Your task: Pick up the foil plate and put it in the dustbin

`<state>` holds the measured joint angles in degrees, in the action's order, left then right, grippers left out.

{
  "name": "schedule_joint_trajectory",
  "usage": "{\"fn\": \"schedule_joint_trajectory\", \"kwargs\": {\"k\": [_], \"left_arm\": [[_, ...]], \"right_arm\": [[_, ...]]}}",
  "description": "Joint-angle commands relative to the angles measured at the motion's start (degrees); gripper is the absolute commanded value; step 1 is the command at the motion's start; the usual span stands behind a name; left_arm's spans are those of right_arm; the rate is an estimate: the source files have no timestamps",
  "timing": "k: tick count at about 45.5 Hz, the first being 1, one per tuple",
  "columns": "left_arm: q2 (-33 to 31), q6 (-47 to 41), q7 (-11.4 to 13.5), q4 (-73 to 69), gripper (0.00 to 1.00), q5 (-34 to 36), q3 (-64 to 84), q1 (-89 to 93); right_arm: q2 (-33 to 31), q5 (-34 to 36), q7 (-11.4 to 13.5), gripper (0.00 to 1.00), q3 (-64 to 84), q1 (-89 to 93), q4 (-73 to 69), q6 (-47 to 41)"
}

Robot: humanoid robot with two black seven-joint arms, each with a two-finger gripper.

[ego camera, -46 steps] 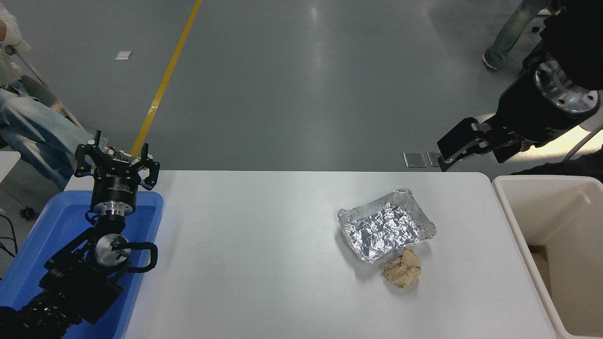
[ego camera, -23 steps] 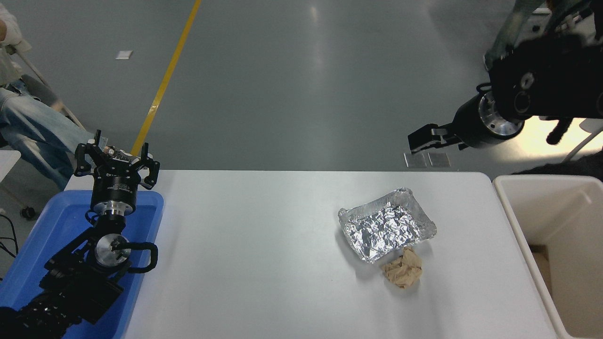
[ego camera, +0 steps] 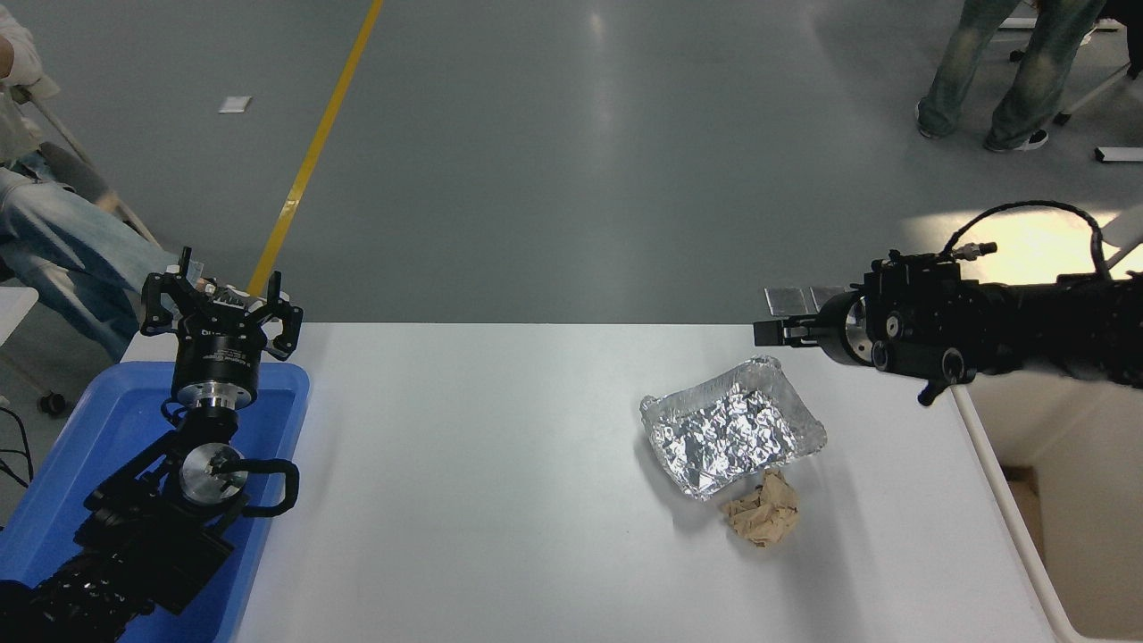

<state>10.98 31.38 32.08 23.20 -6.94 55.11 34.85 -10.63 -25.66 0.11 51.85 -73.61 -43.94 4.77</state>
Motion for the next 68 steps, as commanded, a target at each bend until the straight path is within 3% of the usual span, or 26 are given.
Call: {"fn": "schedule_joint_trajectory", "kwargs": {"k": [1,24,33,45,51,68], "left_arm": [[0.00,0.00,0.00,0.00,0.99,-0.10,0.00,0.04],[0.00,0.00,0.00,0.00,0.99,-0.09,0.00,0.04],[0.00,0.00,0.00,0.00,0.99,-0.01,0.00,0.04],[0.00,0.00,0.00,0.00,0.99,-0.01,0.00,0.04],[0.00,0.00,0.00,0.00,0.99,-0.01,0.00,0.04],[0.00,0.00,-0.09,0.00,0.99,-0.01,0.00,0.04]], "right_arm": [[3.59,-1.76,-0.03,1.00,-3.16,11.55,9.39,4.55],[5.88,-2.46,0.15,0.96,-5.27,17.01,15.55,5.16],[6.49,-2.46,0.15,0.64,-5.53,17.62,16.61,5.25],[6.58,-2.38,0.94,0.45,-5.54,17.71,16.61,5.07],[7.28,-2.46,1.12,0.00,-5.36,17.27,16.26,4.20],[4.57,-0.97,1.12,0.00,4.75,3.75,4.05,3.84]]}}
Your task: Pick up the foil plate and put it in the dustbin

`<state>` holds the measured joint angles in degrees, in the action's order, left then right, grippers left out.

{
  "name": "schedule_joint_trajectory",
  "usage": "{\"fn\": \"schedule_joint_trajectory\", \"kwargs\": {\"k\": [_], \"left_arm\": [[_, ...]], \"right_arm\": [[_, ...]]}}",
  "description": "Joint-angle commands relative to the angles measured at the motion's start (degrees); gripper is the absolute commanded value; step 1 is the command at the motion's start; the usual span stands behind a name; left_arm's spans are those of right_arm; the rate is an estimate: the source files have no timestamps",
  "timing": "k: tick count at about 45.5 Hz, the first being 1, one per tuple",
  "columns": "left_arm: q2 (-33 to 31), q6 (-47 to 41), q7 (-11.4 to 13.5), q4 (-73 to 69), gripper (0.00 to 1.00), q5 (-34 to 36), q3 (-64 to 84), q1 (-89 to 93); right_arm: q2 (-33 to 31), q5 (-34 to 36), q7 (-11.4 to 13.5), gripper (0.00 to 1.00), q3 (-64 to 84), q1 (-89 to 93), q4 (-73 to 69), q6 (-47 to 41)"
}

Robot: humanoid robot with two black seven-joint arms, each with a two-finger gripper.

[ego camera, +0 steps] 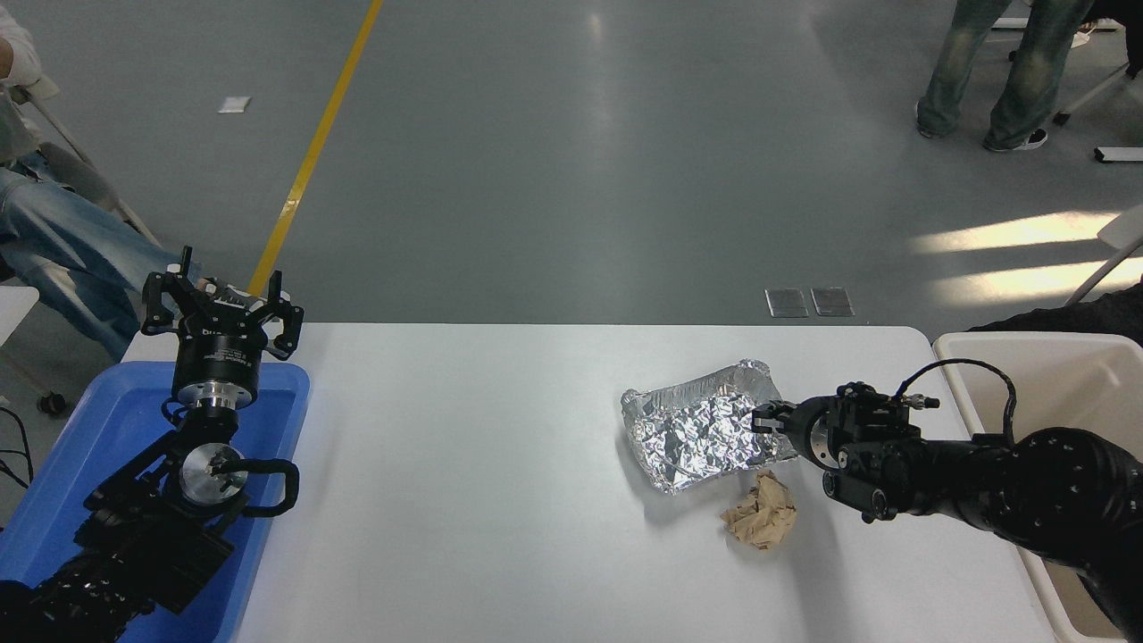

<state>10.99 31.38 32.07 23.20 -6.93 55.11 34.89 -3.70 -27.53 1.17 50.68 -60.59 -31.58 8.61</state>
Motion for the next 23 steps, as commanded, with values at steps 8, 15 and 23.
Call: {"fn": "schedule_joint_trajectory", "kwargs": {"k": [8,15,23], "left_arm": [[0.00,0.00,-0.08,0.00,0.99,-0.02,0.00,-0.09],[0.09,0.00,0.01,0.00,0.99,0.07,0.00,-0.09],[0.18,0.00,-0.08,0.00,0.99,0.07,0.00,-0.09]], "right_arm": [[-10.00,0.81,0.15,0.00,9.61,-24.11,-22.37,-0.61],[-17.29,0.90,0.15,0.00,15.41,-42.12,-38.54,-2.28],[-19.94,1.95,-0.11,0.00,21.65,-59.36,-49.10,-8.69]]}}
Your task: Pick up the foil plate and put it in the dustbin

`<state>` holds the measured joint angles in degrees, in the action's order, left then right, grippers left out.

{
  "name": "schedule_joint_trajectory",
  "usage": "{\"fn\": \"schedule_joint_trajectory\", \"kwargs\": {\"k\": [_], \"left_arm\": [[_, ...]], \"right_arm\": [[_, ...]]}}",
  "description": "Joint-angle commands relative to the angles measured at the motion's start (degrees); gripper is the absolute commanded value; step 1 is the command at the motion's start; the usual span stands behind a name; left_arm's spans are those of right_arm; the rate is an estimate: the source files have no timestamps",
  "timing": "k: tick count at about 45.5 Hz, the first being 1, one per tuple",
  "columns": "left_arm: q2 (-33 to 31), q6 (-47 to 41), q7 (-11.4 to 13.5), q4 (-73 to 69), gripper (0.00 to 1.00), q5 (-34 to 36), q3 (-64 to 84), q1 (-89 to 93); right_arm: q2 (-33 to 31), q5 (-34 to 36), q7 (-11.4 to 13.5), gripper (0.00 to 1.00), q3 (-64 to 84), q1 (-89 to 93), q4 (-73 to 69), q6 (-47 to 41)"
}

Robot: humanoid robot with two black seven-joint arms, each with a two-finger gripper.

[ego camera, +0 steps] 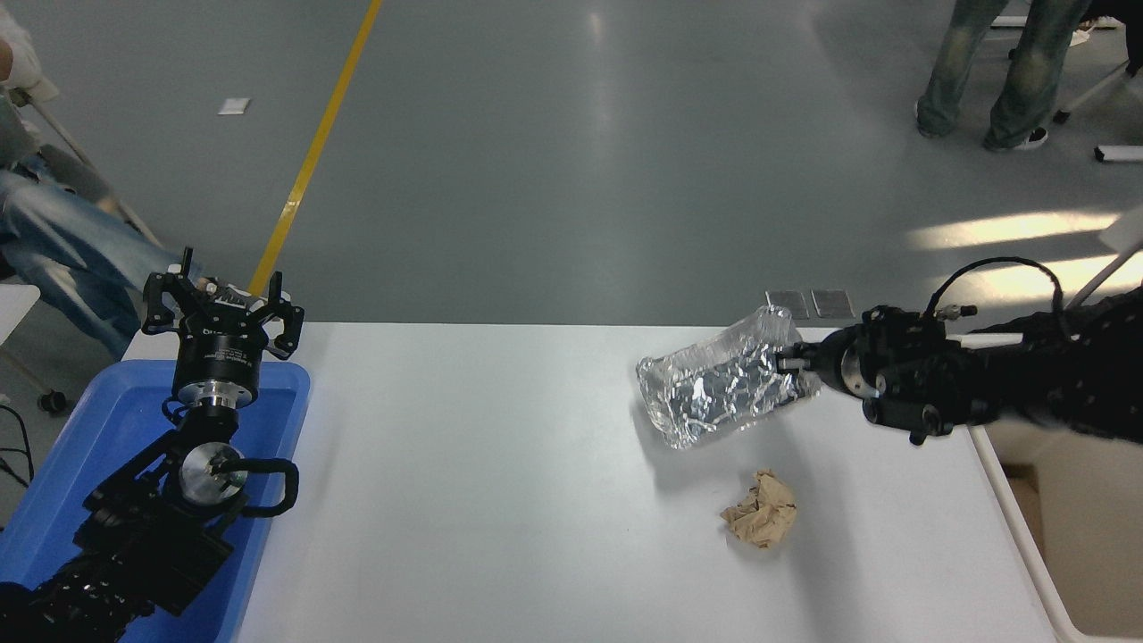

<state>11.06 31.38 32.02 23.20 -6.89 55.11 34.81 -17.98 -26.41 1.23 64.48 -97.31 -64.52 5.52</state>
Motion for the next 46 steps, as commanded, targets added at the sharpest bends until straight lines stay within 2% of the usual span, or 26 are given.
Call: {"fn": "schedule_joint_trajectory", "kwargs": {"k": [1,13,28,36,40,46], "left_arm": [[0.11,0.00,-0.03,0.00,0.99,0.04,0.00,-0.10],[0.11,0.00,-0.03,0.00,0.99,0.04,0.00,-0.10],[0.11,0.00,0.06,0.00,0.99,0.03,0.09,-0.01],[0.11,0.09,-0.03,0.00,0.99,-0.05,0.00,-0.10],[0.11,0.00,-0.03,0.00,0.99,-0.05,0.00,-0.01],[0.02,0.00,0.06,0.00,0.99,-0.14,0.00,-0.01]], "right_arm": [[-5.66,0.92,-0.27,0.00,8.38,-23.97,-16.51,-6.22],[-5.40,4.97,-0.53,0.00,10.05,-37.51,-16.69,-19.76],[-5.48,5.05,-0.09,0.00,10.84,-41.12,-16.17,-26.17],[-5.92,5.14,-0.18,0.00,18.74,-41.03,-14.85,-25.91],[-8.64,4.88,-0.35,0.00,22.79,-40.33,-12.57,-25.74],[-16.55,3.82,-0.71,0.00,23.94,-34.89,-4.41,-25.83]]}}
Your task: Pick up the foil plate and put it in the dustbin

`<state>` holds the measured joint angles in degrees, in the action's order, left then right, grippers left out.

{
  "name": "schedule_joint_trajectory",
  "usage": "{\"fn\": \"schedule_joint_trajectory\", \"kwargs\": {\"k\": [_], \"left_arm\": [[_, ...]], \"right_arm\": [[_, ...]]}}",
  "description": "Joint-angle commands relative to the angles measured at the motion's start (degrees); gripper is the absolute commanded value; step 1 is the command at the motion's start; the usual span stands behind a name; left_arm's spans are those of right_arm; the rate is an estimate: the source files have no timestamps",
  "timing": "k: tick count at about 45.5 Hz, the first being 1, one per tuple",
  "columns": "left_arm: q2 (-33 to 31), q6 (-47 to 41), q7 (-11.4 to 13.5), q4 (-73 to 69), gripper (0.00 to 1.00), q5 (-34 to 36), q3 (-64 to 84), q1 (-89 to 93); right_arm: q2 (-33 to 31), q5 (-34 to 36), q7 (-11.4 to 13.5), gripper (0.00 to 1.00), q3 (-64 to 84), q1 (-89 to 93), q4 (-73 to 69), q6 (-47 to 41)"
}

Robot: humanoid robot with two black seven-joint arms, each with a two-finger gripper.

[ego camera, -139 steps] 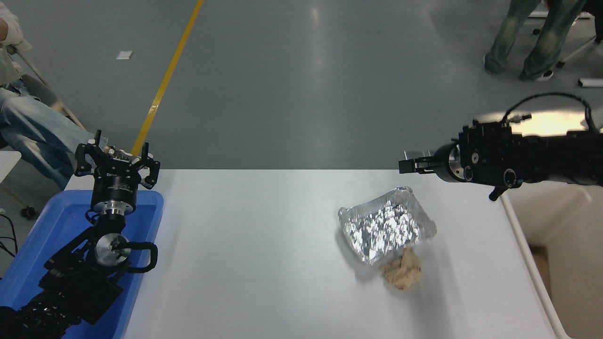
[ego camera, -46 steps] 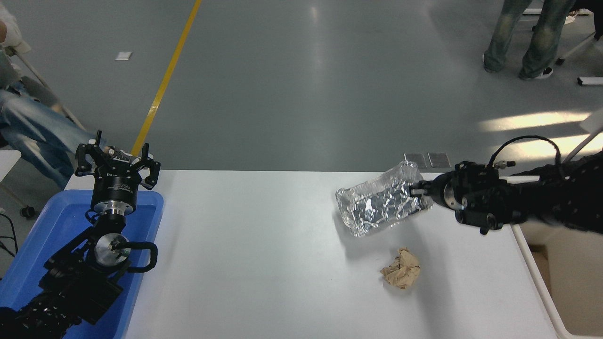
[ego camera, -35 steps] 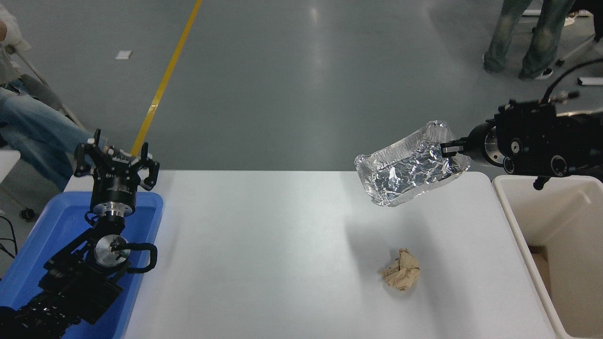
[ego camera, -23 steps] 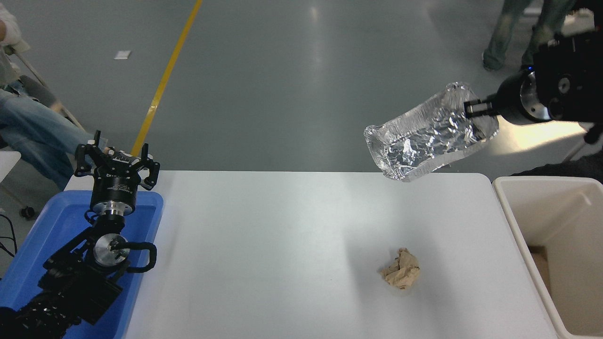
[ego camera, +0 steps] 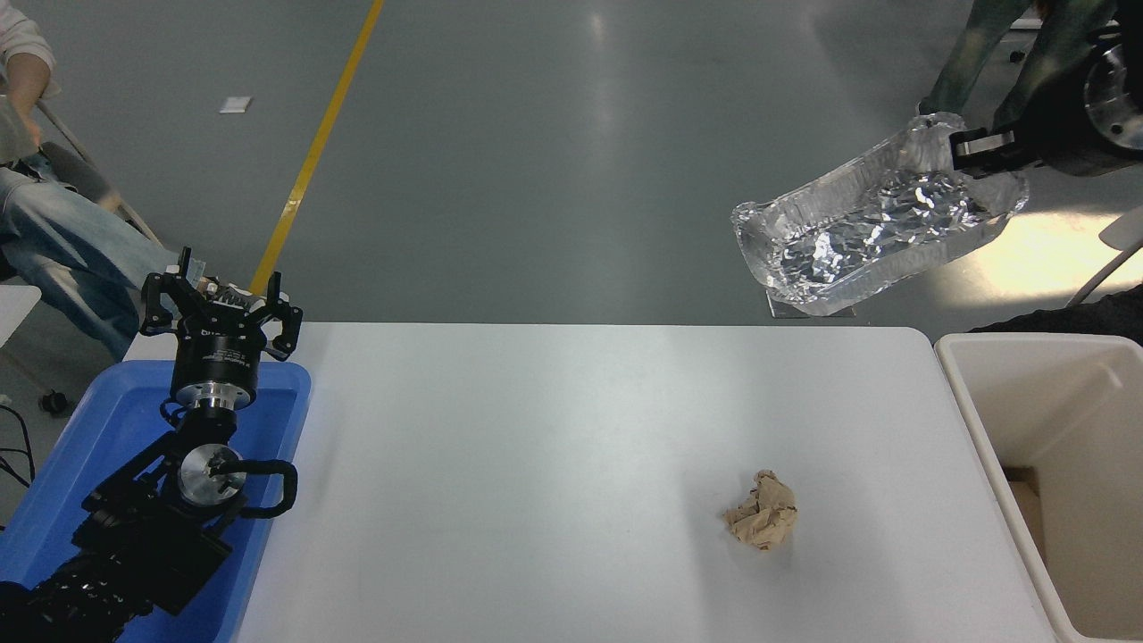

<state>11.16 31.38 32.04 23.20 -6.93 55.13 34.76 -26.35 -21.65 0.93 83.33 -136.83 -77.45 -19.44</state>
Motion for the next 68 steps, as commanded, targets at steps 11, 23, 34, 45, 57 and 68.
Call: {"fn": "schedule_joint_trajectory", "kwargs": {"k": [11,23,34,45,57,68], "left_arm": [[-0.08,0.00,0.04,0.00,0.99,-0.10,0.06,0.04],[-0.08,0.00,0.04,-0.09,0.99,-0.10,0.06,0.04],[-0.17,0.00,0.13,0.00,0.99,-0.10,0.06,0.04],[-0.17,0.00,0.13,0.00,0.99,-0.10,0.06,0.04],[-0.17,0.00,0.13,0.00,0.99,-0.10,0.06,0.04],[-0.17,0.00,0.13,0.00,0.99,-0.10,0.06,0.04]], "right_arm": [[-21.36,-8.15,-1.62,0.00,1.40,24.22,28.47,2.46],[-25.24,-7.27,-3.48,0.00,-22.75,58.07,47.21,5.64],[-20.94,-0.16,-2.77,0.00,-38.59,79.60,55.02,10.29],[-8.11,17.94,-2.51,0.00,-39.47,95.61,70.32,10.91],[-2.65,26.74,0.92,0.00,-42.72,100.27,70.77,14.77],[-2.39,27.36,0.75,0.91,-45.54,100.54,70.85,17.68]]}}
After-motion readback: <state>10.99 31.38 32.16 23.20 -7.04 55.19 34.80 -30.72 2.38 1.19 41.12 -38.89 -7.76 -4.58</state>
